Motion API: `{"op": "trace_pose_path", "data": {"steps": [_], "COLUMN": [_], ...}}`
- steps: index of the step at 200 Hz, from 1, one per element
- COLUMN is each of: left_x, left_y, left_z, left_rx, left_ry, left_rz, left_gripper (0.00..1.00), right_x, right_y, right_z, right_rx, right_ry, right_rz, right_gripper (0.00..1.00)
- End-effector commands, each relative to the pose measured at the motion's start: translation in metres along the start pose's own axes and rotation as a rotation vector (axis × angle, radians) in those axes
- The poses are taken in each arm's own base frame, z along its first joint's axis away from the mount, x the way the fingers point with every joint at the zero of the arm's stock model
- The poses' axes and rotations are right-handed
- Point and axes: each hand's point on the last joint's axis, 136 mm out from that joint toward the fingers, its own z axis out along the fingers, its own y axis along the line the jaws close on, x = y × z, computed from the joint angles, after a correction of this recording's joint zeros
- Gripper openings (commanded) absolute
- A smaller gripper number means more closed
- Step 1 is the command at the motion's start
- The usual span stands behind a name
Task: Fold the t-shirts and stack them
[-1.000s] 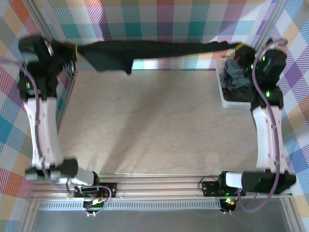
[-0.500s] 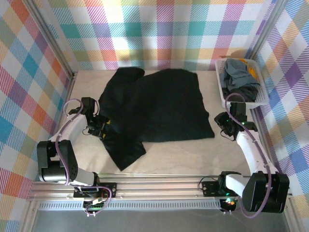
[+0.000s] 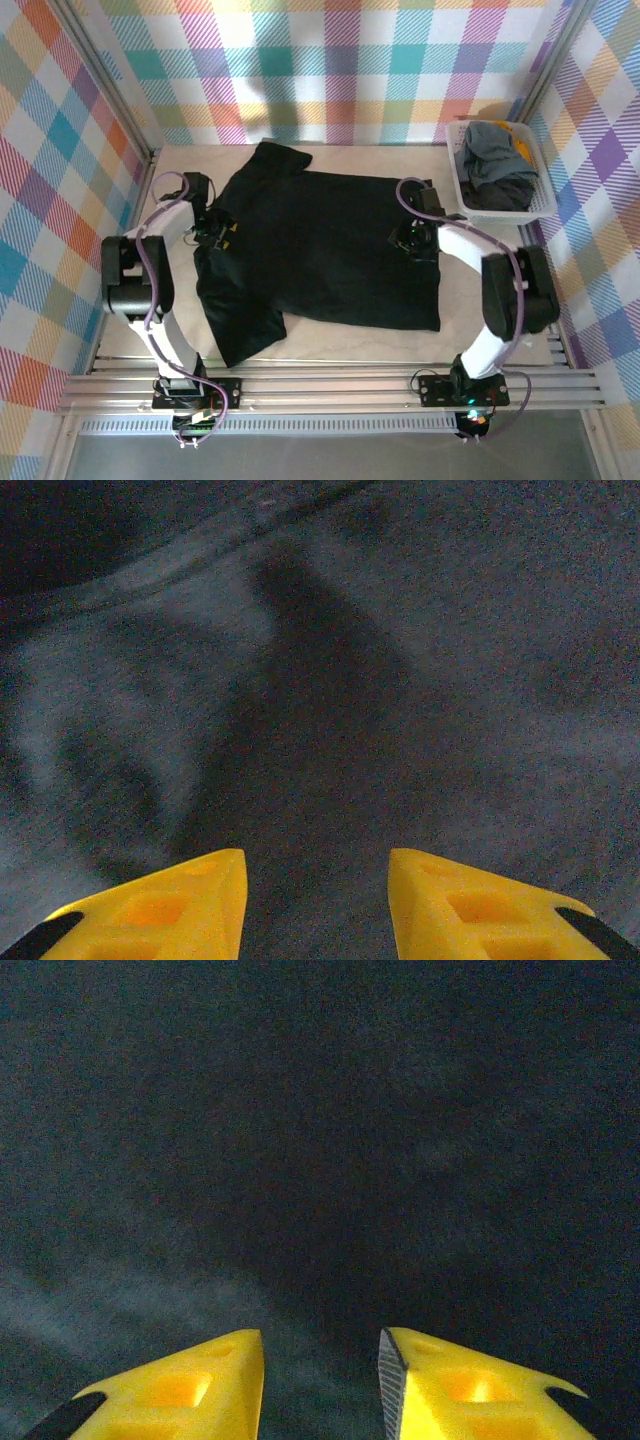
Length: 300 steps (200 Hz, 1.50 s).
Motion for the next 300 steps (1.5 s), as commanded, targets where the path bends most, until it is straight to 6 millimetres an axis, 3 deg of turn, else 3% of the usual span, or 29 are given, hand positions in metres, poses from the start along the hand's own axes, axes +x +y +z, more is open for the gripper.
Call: {"op": "trace_pose_path", "data": {"steps": [1,33,57,92,108,120,133,144,169,193,208,224,260,300], "left_x": [0.01,0.019,0.021,0.009,0.003,-0.003,-0.009,-0.008,0.015,0.071,0.105,0.132,0.182,0.193], "left_y": [-0.014,-0.007,-0.007,-0.037,-0.054,-0.059,-0.058,-0.046,0.006,0.063,0.103,0.133,0.179,0.193], "left_z": [0.014,0.04,0.057,0.066,0.056,0.036,0.006,-0.019,-0.053,-0.053,-0.051,-0.051,-0.045,-0.027], "left_rx": [-0.007,-0.049,-0.053,0.003,0.027,0.021,0.013,-0.012,-0.078,-0.135,-0.229,-0.258,-0.309,-0.302], "left_ry": [0.042,0.079,0.102,0.101,0.082,0.031,-0.046,-0.101,-0.108,0.03,0.111,0.16,0.284,0.287], "left_rz": [0.057,0.048,0.041,0.081,0.113,0.138,0.176,0.196,0.188,0.199,0.242,0.266,0.281,0.295], "left_gripper": [0.42,0.42,0.42,0.47,0.51,0.58,0.65,0.66,0.64,0.57,0.54,0.51,0.48,0.48], "right_x": [-0.003,-0.024,-0.055,-0.098,-0.11,-0.115,-0.118,-0.118,-0.096,-0.055,-0.025,0.002,0.045,0.061], "right_y": [-0.002,-0.02,-0.018,-0.006,0.002,0.012,0.024,0.03,0.017,-0.008,-0.032,-0.059,-0.113,-0.134], "right_z": [0.015,0.036,0.053,0.066,0.061,0.052,0.032,0.012,-0.031,-0.057,-0.067,-0.079,-0.088,-0.081], "right_rx": [0.055,0.191,0.176,0.179,0.16,0.127,0.092,0.07,0.061,0.047,0.074,0.107,0.162,0.172], "right_ry": [0.051,0.106,0.123,0.131,0.108,0.09,0.043,-0.004,-0.063,-0.069,-0.055,-0.054,-0.02,0.027], "right_rz": [0.022,0.058,0.105,0.106,0.091,0.073,0.032,0.005,0.01,0.034,0.066,0.107,0.243,0.287], "right_gripper": [0.36,0.36,0.36,0.38,0.4,0.42,0.45,0.46,0.47,0.45,0.44,0.43,0.44,0.45]}}
